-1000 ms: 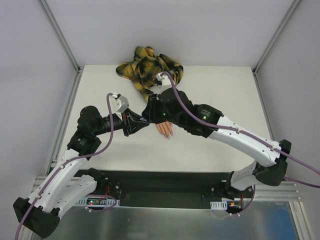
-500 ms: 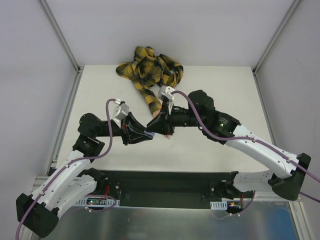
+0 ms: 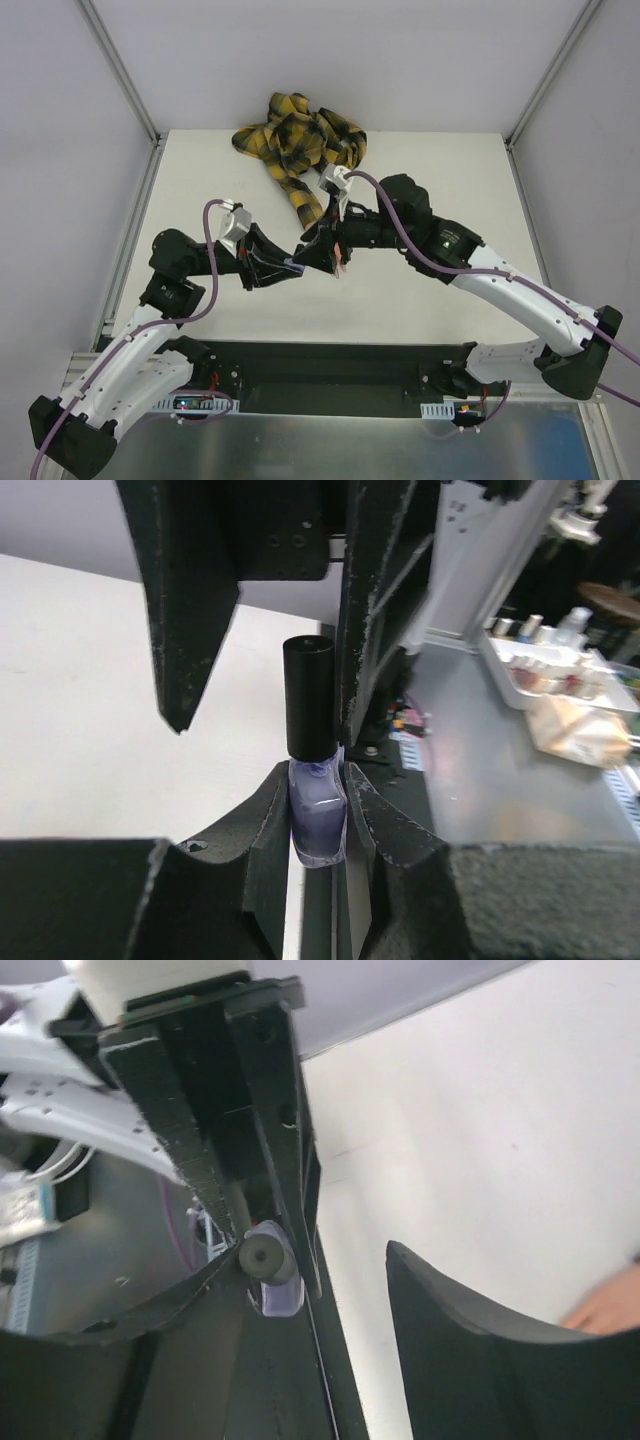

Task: Paint the nails

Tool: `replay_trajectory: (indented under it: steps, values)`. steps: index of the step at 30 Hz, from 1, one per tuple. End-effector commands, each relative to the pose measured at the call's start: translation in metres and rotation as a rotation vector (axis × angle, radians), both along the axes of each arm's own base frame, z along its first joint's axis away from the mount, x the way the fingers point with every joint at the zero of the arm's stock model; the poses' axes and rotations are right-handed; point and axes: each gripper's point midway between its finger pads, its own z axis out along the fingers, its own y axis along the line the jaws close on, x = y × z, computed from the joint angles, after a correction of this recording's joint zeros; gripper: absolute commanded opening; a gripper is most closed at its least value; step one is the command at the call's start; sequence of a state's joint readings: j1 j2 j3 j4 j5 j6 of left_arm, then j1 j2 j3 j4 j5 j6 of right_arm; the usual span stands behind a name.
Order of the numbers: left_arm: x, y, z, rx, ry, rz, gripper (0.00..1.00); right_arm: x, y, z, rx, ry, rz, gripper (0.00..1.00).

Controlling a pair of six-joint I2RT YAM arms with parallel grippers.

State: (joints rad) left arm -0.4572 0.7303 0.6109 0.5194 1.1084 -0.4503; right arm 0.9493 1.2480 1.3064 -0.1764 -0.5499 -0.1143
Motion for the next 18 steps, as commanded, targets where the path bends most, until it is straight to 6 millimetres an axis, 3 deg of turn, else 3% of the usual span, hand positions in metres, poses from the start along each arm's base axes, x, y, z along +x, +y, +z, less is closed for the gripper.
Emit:
replay_trajectory:
  steps: [1, 2, 3, 6, 11, 18]
  values:
    - [0.034, 0.007, 0.013, 0.012, -0.11, 0.223, 0.0, 0.036, -0.024, 0.035, -0.034, 0.045, -0.431, 0.62]
    - [0.044, 0.009, 0.012, 0.017, -0.103, 0.282, 0.0, 0.032, -0.028, 0.032, -0.066, 0.071, -0.462, 0.63]
    - [0.047, 0.01, 0.013, 0.02, -0.105, 0.301, 0.0, 0.047, -0.034, 0.031, -0.076, 0.087, -0.575, 0.63]
    - [0.053, 0.012, 0.01, 0.029, -0.105, 0.34, 0.0, 0.051, -0.035, 0.032, -0.056, 0.184, -0.682, 0.64]
    - [0.058, 0.016, 0.012, 0.03, -0.108, 0.382, 0.0, 0.051, -0.023, 0.028, -0.073, 0.177, -0.772, 0.63]
    - [0.058, 0.016, 0.014, 0.025, -0.105, 0.387, 0.0, 0.053, 0.0, 0.023, -0.092, 0.133, -0.814, 0.53]
